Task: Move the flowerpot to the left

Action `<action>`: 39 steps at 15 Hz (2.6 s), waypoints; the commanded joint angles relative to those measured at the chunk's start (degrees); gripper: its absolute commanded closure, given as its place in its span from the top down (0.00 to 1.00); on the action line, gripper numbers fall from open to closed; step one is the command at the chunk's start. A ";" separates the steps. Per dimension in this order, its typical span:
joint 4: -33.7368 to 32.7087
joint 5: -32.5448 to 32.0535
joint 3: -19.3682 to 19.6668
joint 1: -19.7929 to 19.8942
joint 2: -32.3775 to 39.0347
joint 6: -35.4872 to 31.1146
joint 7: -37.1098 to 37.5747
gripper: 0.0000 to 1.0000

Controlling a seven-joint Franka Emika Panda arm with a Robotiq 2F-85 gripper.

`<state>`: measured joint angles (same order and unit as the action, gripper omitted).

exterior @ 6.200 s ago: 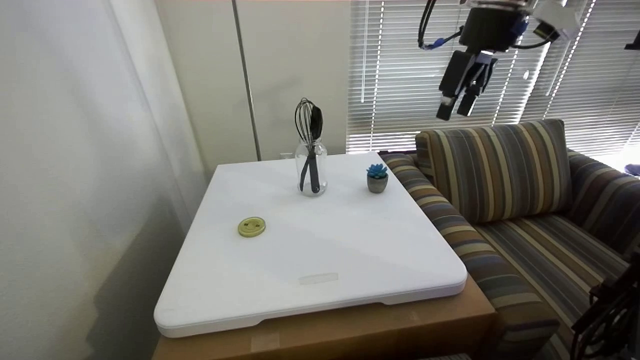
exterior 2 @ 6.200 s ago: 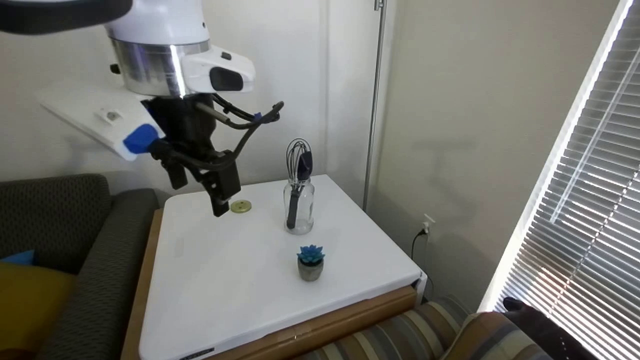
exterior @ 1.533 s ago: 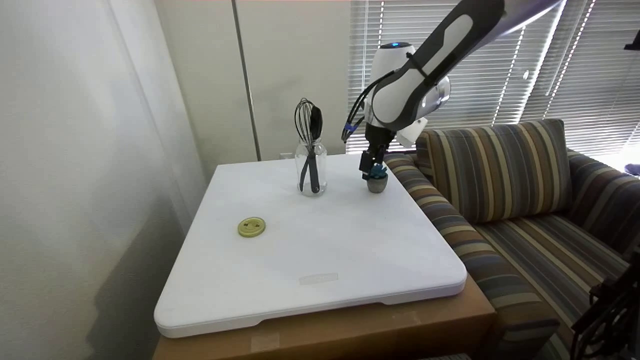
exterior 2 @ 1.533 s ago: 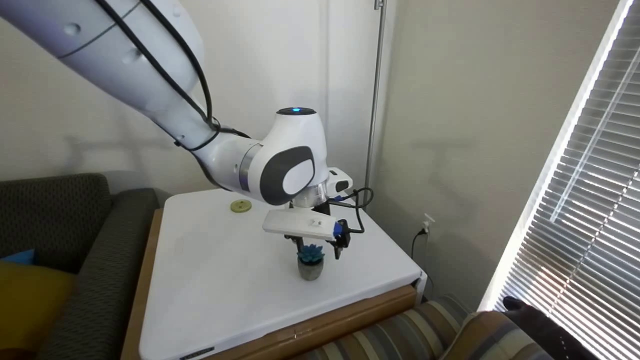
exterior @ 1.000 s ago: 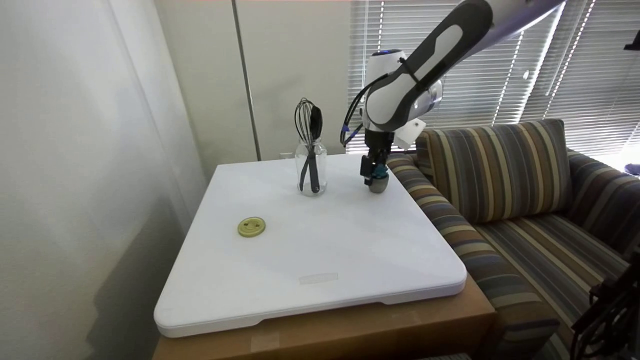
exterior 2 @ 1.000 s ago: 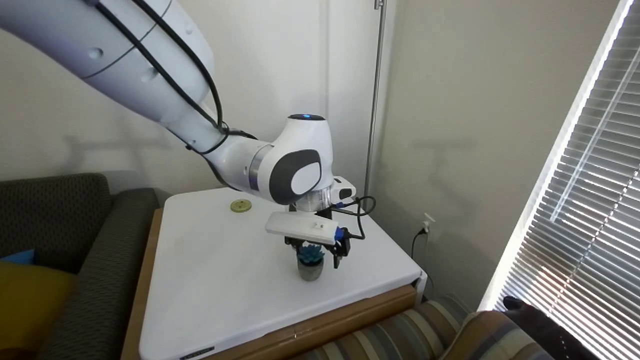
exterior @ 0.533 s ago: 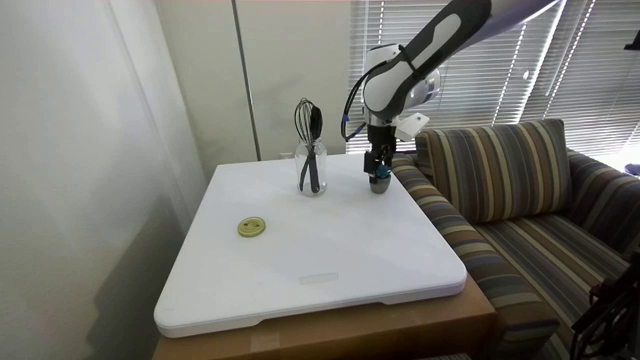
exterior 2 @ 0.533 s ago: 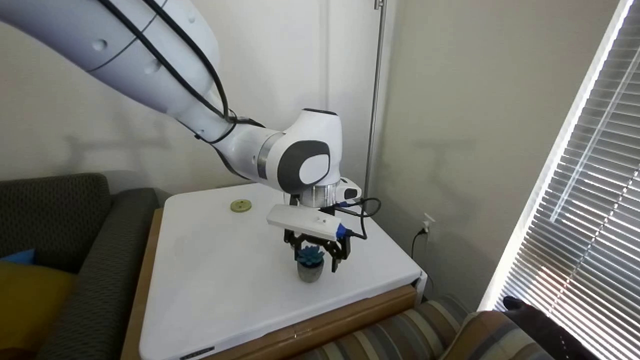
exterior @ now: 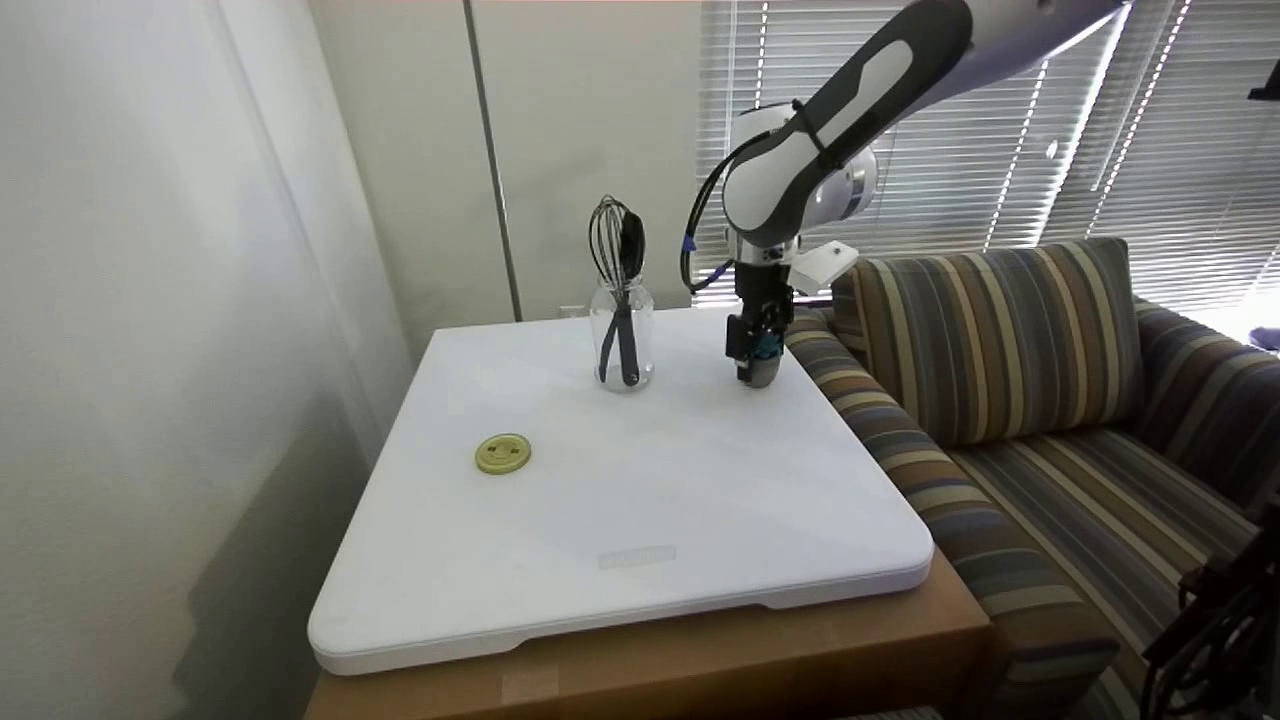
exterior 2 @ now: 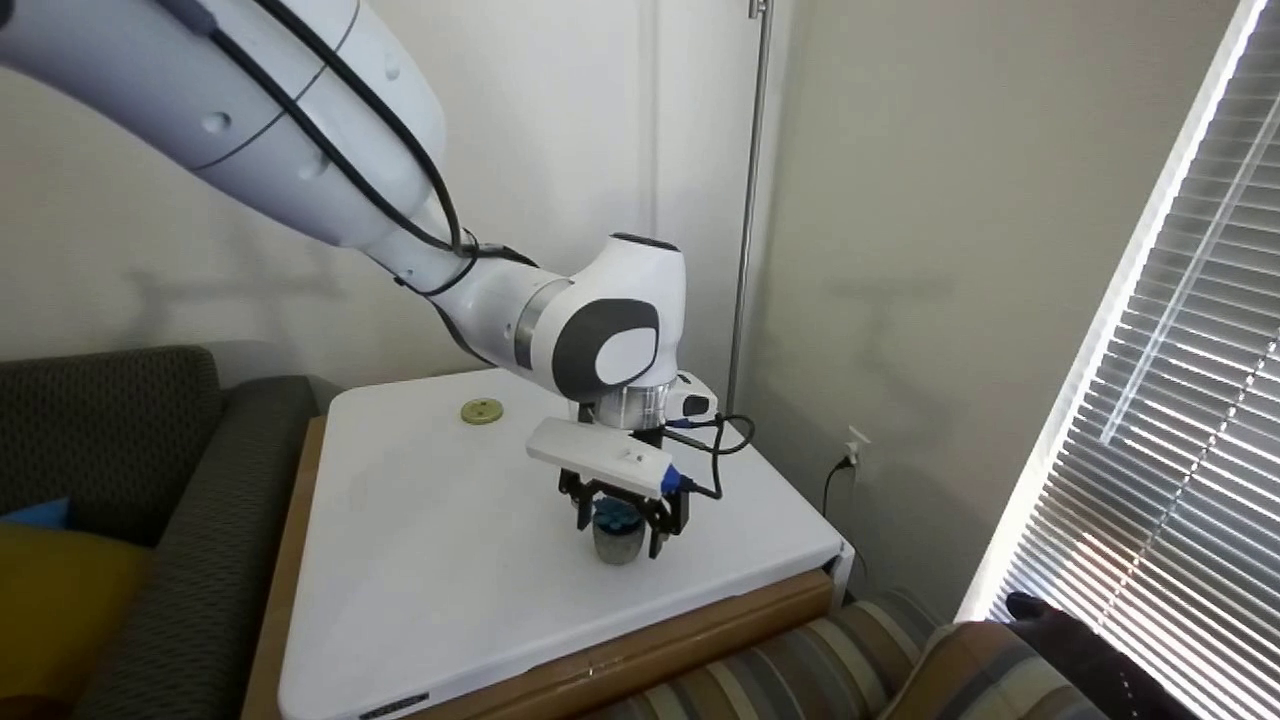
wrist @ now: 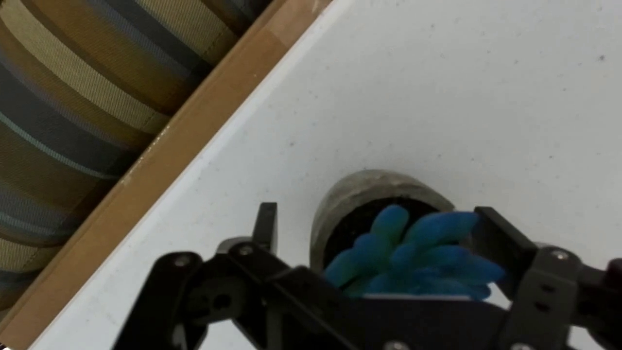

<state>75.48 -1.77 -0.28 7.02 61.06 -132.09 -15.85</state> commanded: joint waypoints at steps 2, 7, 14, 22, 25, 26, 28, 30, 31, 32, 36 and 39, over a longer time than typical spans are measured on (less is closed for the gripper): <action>-2.12 1.01 -1.17 1.23 1.59 1.17 -0.27 0.74; -2.26 1.21 -1.03 1.36 1.13 0.88 -0.37 0.42; 0.85 0.63 -1.70 0.38 -2.53 0.63 -1.31 0.42; 4.08 1.00 -5.34 -0.41 -8.43 2.49 -4.86 0.42; 7.29 0.97 -6.53 -1.40 -10.84 3.26 -5.64 0.42; 8.53 0.98 -6.95 -1.79 -11.39 2.67 -5.94 0.42; 10.78 1.00 -7.63 -2.72 -12.54 1.57 -5.90 0.42; 12.33 0.51 -7.78 -4.22 -13.28 0.53 -5.17 0.42; 12.81 0.16 -7.77 -5.01 -13.44 0.06 -4.95 0.42; 12.74 -0.11 -7.86 -5.81 -13.12 -0.39 -4.93 0.42; 11.74 -0.80 -8.43 -8.77 -11.54 -1.33 -5.03 0.42; 11.45 -1.05 -8.69 -10.38 -10.63 -1.83 -5.09 0.42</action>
<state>85.87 -1.93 -8.52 -2.85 50.27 -132.00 -20.24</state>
